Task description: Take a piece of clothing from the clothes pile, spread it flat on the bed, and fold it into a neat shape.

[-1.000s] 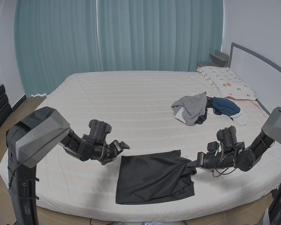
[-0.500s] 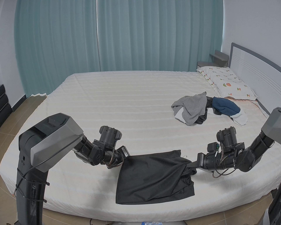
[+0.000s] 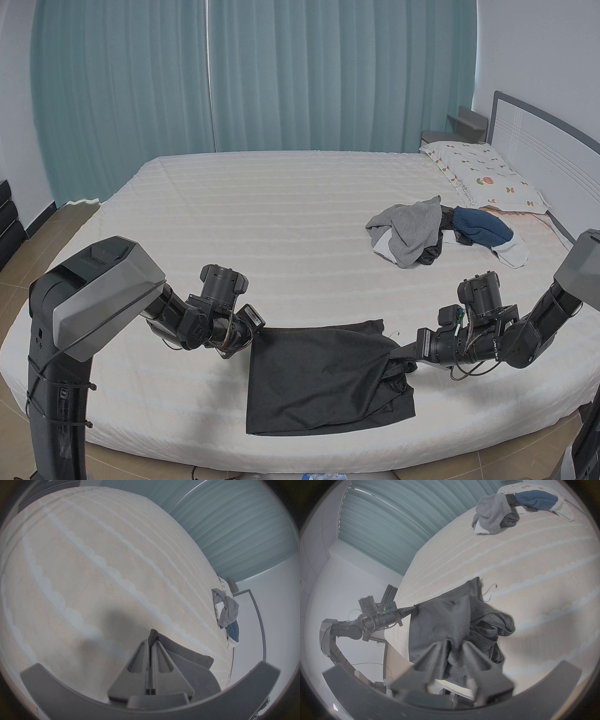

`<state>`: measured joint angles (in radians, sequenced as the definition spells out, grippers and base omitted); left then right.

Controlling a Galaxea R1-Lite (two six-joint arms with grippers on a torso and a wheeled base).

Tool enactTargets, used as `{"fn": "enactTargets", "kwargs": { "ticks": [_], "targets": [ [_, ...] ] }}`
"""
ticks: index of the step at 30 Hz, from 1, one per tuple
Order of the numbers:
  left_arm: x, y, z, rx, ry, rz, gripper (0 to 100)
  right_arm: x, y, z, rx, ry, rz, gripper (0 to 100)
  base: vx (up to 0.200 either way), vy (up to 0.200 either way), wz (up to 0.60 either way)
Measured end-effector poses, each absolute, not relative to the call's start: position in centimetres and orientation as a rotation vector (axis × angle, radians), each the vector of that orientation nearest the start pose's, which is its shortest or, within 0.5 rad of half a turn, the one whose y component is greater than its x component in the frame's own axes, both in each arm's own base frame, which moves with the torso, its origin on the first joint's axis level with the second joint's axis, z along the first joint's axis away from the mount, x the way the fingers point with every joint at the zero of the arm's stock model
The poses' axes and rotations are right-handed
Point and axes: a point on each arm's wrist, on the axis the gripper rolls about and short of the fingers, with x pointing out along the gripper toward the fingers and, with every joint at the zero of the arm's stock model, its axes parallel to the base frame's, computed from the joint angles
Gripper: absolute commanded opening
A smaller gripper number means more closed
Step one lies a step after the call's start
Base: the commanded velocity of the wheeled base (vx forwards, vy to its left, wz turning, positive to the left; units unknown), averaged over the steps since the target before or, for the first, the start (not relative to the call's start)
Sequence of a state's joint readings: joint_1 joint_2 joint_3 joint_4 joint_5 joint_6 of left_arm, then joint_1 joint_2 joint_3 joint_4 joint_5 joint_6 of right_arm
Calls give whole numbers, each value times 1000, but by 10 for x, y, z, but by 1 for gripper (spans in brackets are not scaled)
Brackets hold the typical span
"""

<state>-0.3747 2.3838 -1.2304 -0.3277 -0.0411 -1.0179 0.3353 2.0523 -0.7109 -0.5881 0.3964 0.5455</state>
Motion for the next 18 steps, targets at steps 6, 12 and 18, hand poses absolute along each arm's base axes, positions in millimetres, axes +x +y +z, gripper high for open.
{"fn": "enactTargets", "kwargs": {
  "ticks": [6, 12, 18],
  "targets": [
    [396, -152, 2, -811, 934, 71, 0, 314, 117, 41, 541, 930, 482, 100, 0, 0, 0],
    [394, -150, 2, -812, 935, 76, 0, 332, 122, 32, 614, 944, 443, 100, 0, 0, 0],
    [393, -149, 2, -816, 926, 71, 0, 348, 126, 26, 716, 995, 372, 100, 0, 0, 0]
  ]
}}
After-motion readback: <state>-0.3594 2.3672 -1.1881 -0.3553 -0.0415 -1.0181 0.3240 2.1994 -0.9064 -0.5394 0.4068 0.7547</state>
